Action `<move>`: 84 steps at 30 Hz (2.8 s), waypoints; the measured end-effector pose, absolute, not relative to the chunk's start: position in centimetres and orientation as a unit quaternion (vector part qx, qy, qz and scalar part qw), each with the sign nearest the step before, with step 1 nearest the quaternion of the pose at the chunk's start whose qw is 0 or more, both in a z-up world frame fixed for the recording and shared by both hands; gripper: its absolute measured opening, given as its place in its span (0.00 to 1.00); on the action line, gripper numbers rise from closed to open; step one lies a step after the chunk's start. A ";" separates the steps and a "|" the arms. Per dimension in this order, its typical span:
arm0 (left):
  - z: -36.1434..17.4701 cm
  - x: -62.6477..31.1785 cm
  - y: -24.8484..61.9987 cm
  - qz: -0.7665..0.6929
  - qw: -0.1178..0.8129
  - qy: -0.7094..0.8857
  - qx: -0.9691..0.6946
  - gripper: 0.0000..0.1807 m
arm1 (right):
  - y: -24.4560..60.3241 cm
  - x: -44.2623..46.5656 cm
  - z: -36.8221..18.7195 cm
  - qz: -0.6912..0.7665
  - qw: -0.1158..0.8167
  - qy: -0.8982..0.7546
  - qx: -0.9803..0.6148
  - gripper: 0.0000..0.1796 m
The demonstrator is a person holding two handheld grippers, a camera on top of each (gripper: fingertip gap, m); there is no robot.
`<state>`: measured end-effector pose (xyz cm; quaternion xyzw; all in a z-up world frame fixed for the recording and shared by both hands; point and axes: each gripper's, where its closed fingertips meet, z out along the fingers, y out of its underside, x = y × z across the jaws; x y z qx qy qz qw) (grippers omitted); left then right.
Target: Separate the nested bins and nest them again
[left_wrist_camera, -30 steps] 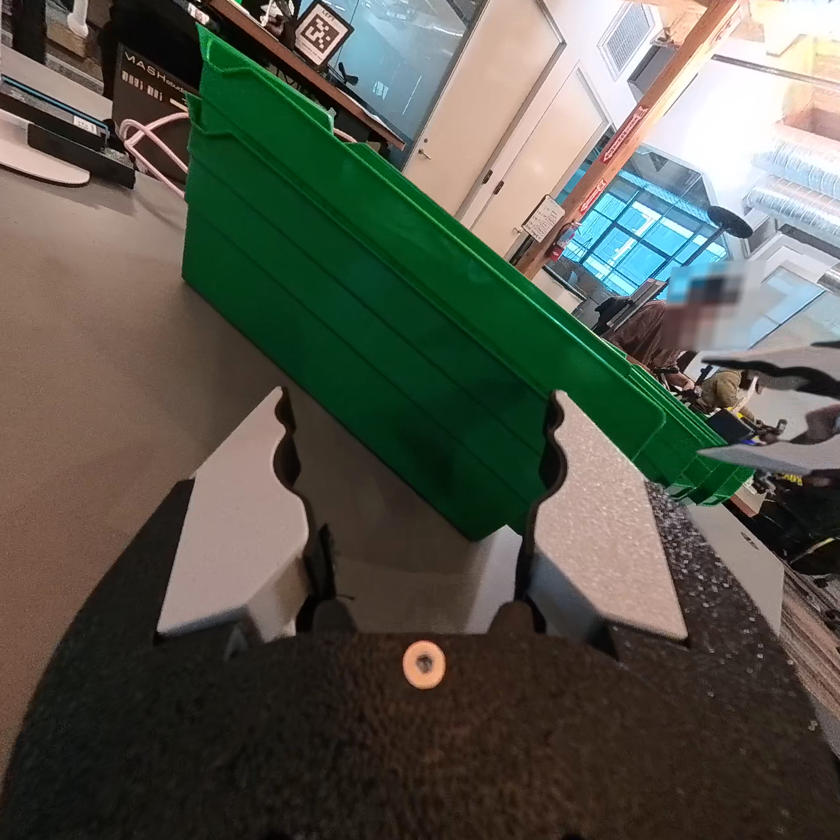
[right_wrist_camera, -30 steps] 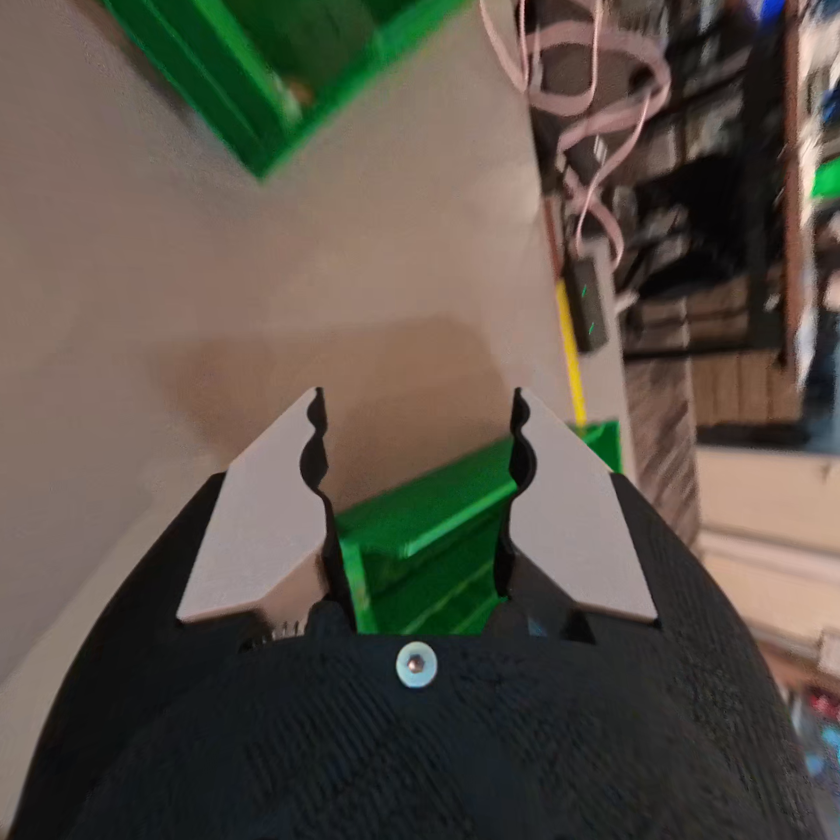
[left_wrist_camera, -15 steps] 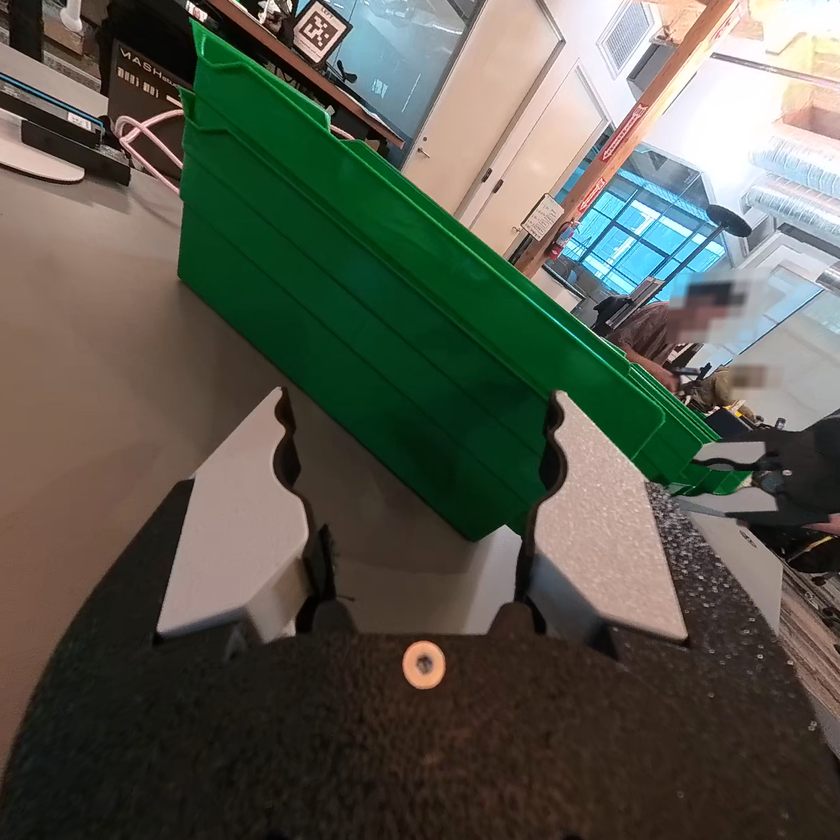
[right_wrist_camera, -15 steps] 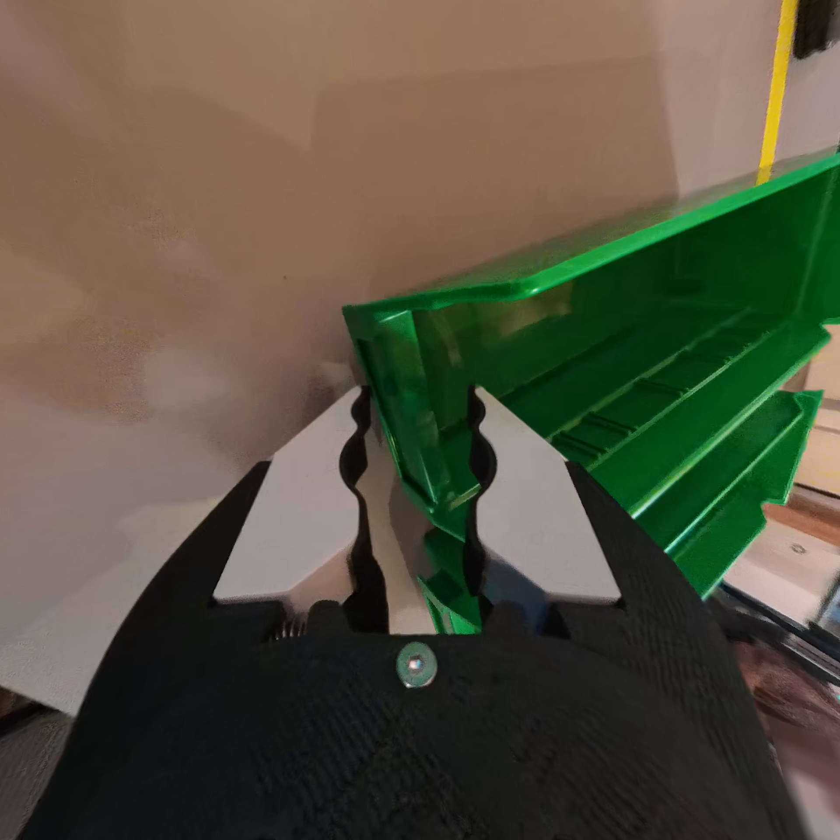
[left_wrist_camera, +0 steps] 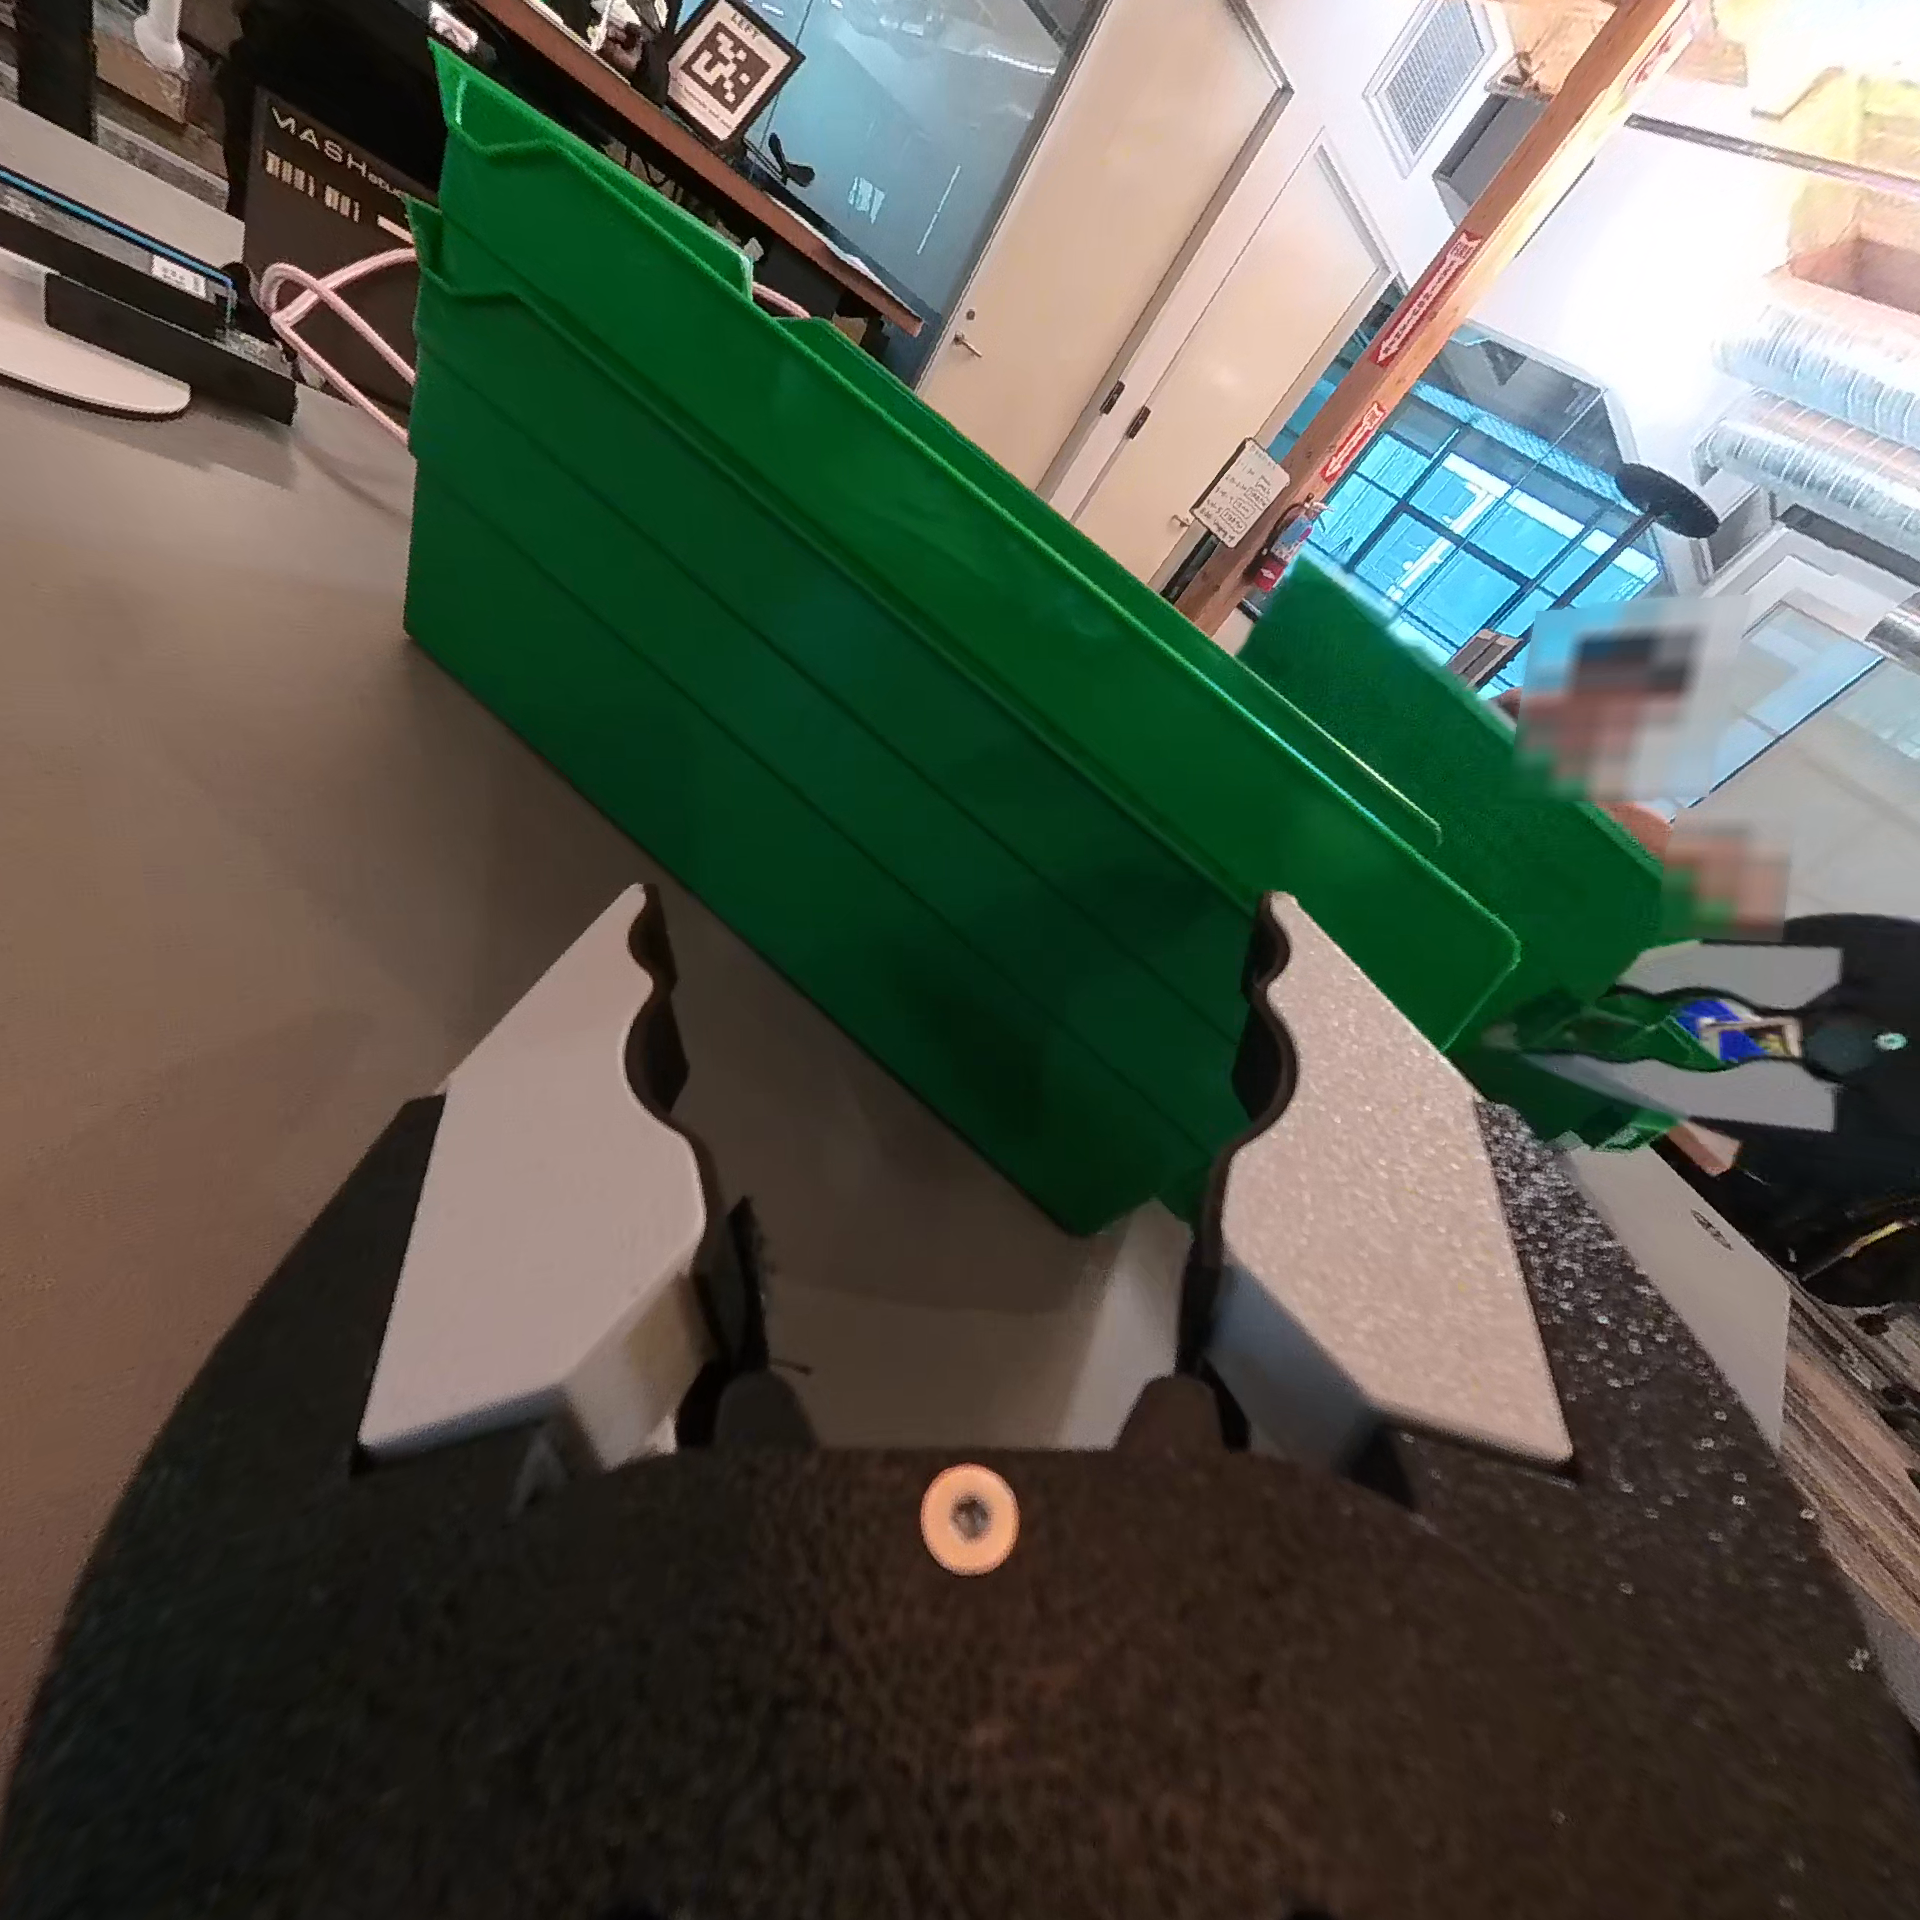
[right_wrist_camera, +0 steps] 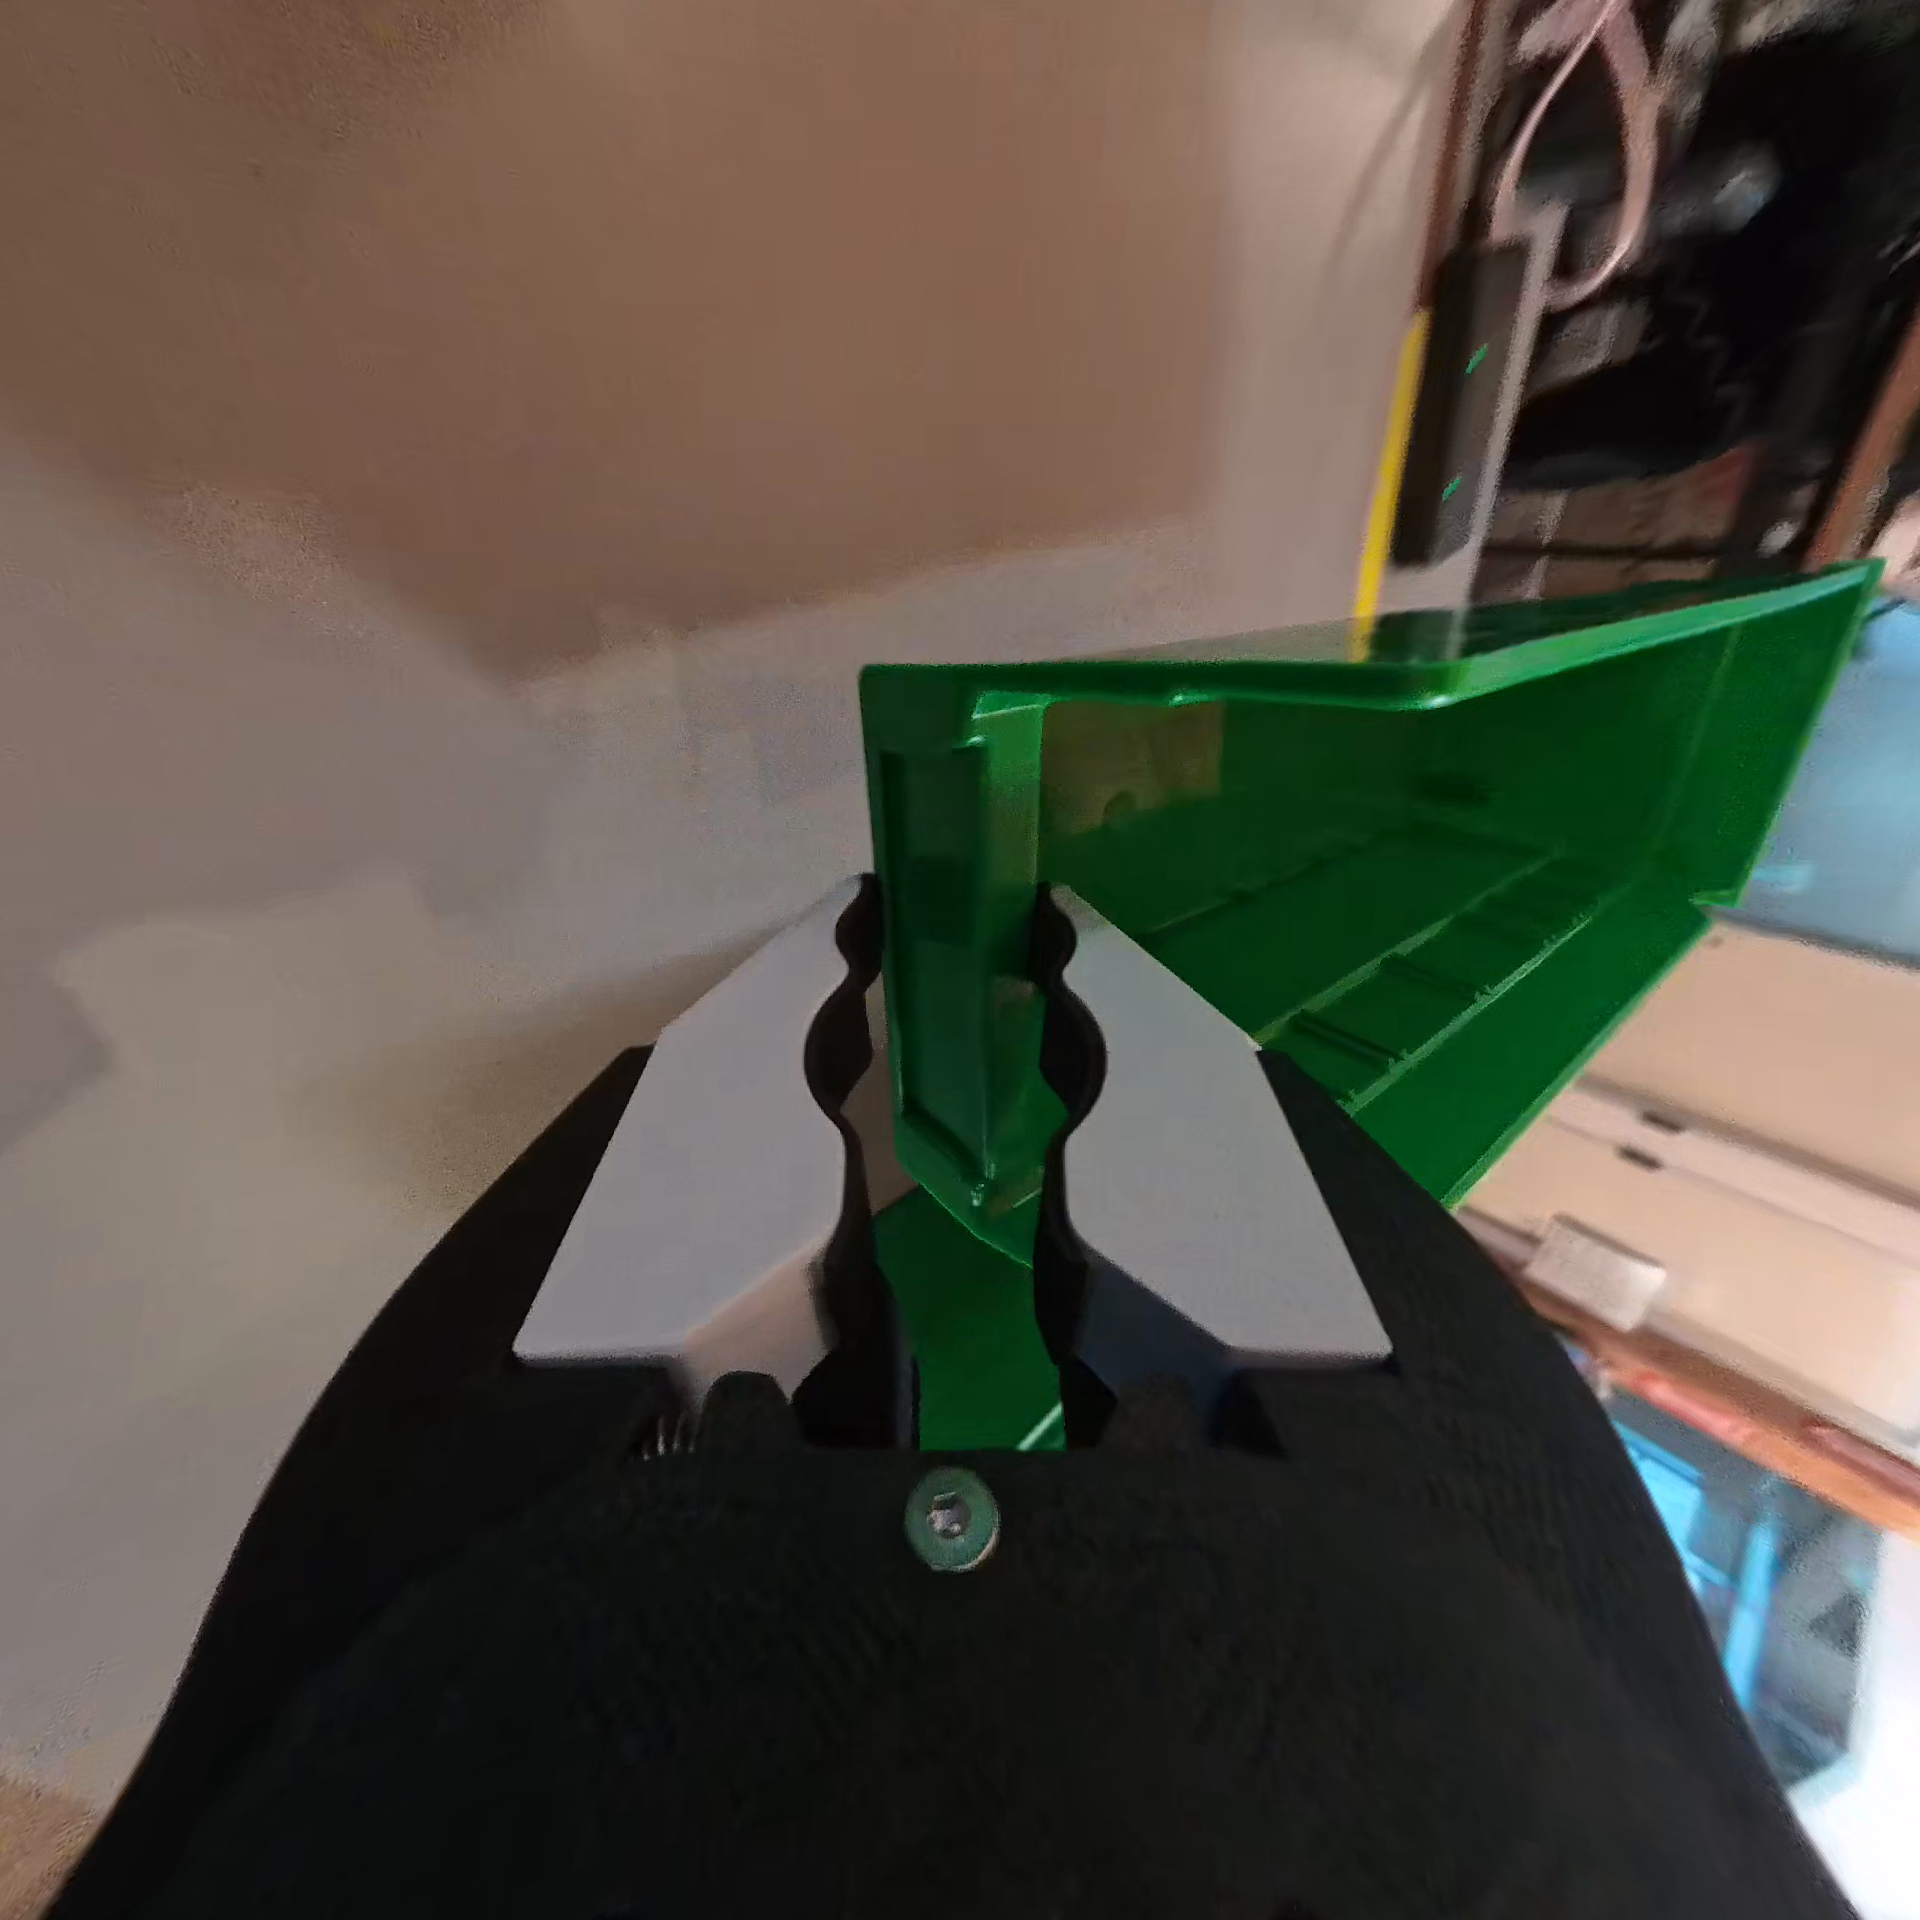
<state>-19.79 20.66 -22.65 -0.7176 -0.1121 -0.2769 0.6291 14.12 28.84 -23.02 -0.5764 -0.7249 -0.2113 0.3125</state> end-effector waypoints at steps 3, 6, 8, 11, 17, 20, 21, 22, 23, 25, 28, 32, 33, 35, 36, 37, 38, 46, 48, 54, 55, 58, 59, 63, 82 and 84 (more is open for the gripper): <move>-22.6 -19.8 20.7 -0.277 0.629 -0.112 -0.717 0.60 | 27.7 9.9 -20.1 -0.200 0.353 -0.746 -0.528 0.15; -22.6 -19.8 20.6 -0.278 0.630 -0.112 -0.717 0.60 | 26.1 5.3 -17.5 -0.181 0.387 -0.772 -0.470 0.16; -22.6 -19.8 20.6 -0.279 0.630 -0.111 -0.717 0.60 | 25.0 2.4 -16.0 -0.167 0.406 -0.788 -0.431 0.16; -22.6 -19.7 20.6 -0.281 0.630 -0.109 -0.716 0.60 | 23.4 -1.4 -14.1 -0.135 0.425 -0.808 -0.386 0.16; -22.4 -19.9 20.5 -0.285 0.631 -0.112 -0.713 0.60 | 21.0 -6.6 -14.0 -0.099 0.403 -0.851 -0.322 0.15; -22.4 -19.9 20.5 -0.286 0.632 -0.113 -0.711 0.60 | 20.4 -8.2 -15.2 -0.107 0.383 -0.866 -0.304 0.16; -22.4 -19.9 20.5 -0.286 0.632 -0.113 -0.711 0.60 | 20.3 -8.5 -15.6 -0.115 0.375 -0.870 -0.300 0.16; -22.4 -19.9 20.5 -0.287 0.632 -0.113 -0.711 0.60 | 20.2 -8.8 -16.0 -0.118 0.369 -0.873 -0.298 0.16; -22.4 -19.9 20.5 -0.287 0.632 -0.113 -0.711 0.60 | 20.1 -9.1 -16.3 -0.116 0.364 -0.875 -0.298 0.16; -22.4 -19.9 20.5 -0.289 0.633 -0.114 -0.710 0.60 | 20.1 -9.5 -16.7 -0.106 0.356 -0.877 -0.303 0.16; -22.3 -20.0 20.5 -0.291 0.633 -0.115 -0.708 0.60 | 20.2 -9.9 -17.3 -0.101 0.349 -0.879 -0.308 0.16; -22.3 -20.0 20.5 -0.293 0.633 -0.115 -0.708 0.60 | 20.4 -10.1 -18.1 -0.098 0.339 -0.883 -0.309 0.16; -22.3 -20.0 20.5 -0.293 0.633 -0.115 -0.708 0.60 | 20.5 -10.2 -18.3 -0.099 0.340 -0.883 -0.308 0.16; -22.3 -20.0 20.5 -0.293 0.632 -0.115 -0.708 0.60 | 20.6 -10.3 -18.6 -0.095 0.340 -0.883 -0.308 0.16; -22.3 -20.0 20.5 -0.293 0.632 -0.115 -0.708 0.60 | 20.6 -10.3 -18.7 -0.091 0.339 -0.884 -0.310 0.16; -22.3 -20.0 20.5 -0.293 0.632 -0.115 -0.708 0.60 | 20.5 -10.3 -18.9 -0.086 0.338 -0.884 -0.311 0.16; -22.3 -20.0 20.5 -0.293 0.632 -0.115 -0.708 0.60 | 20.5 -10.3 -19.1 -0.083 0.337 -0.884 -0.312 0.16; -22.4 -19.9 20.5 -0.292 0.631 -0.114 -0.710 0.60 | 20.4 -10.6 -20.6 -0.068 0.343 -0.883 -0.312 0.16; -22.4 -19.9 20.5 -0.293 0.631 -0.114 -0.710 0.60 | 20.5 -10.8 -21.2 -0.068 0.345 -0.882 -0.313 0.16; -22.4 -19.9 20.5 -0.293 0.631 -0.114 -0.709 0.60 | 20.9 -10.9 -21.1 -0.056 0.361 -0.870 -0.332 0.24; -22.4 -19.9 20.5 -0.294 0.630 -0.114 -0.709 0.60 | 20.8 -10.7 -20.7 -0.046 0.358 -0.868 -0.341 0.25; -22.4 -19.9 20.5 -0.294 0.631 -0.115 -0.709 0.60 | 20.0 -10.5 -19.8 -0.012 0.355 -0.866 -0.351 0.21; -22.4 -19.9 20.5 -0.295 0.630 -0.115 -0.709 0.60 | 20.0 -10.3 -19.8 -0.011 0.351 -0.868 -0.351 0.17; -22.5 -19.8 20.5 -0.294 0.629 -0.114 -0.710 0.60 | 19.9 -10.1 -21.3 -0.020 0.332 -0.876 -0.349 0.09; -22.7 -20.3 20.5 -0.285 0.630 -0.120 -0.713 0.60 | 29.1 17.5 -20.6 -0.123 0.502 -0.630 -0.580 0.52; -22.8 -20.1 20.6 -0.278 0.628 -0.116 -0.718 0.60 | 29.5 22.4 -21.4 -0.157 0.485 -0.611 -0.605 0.52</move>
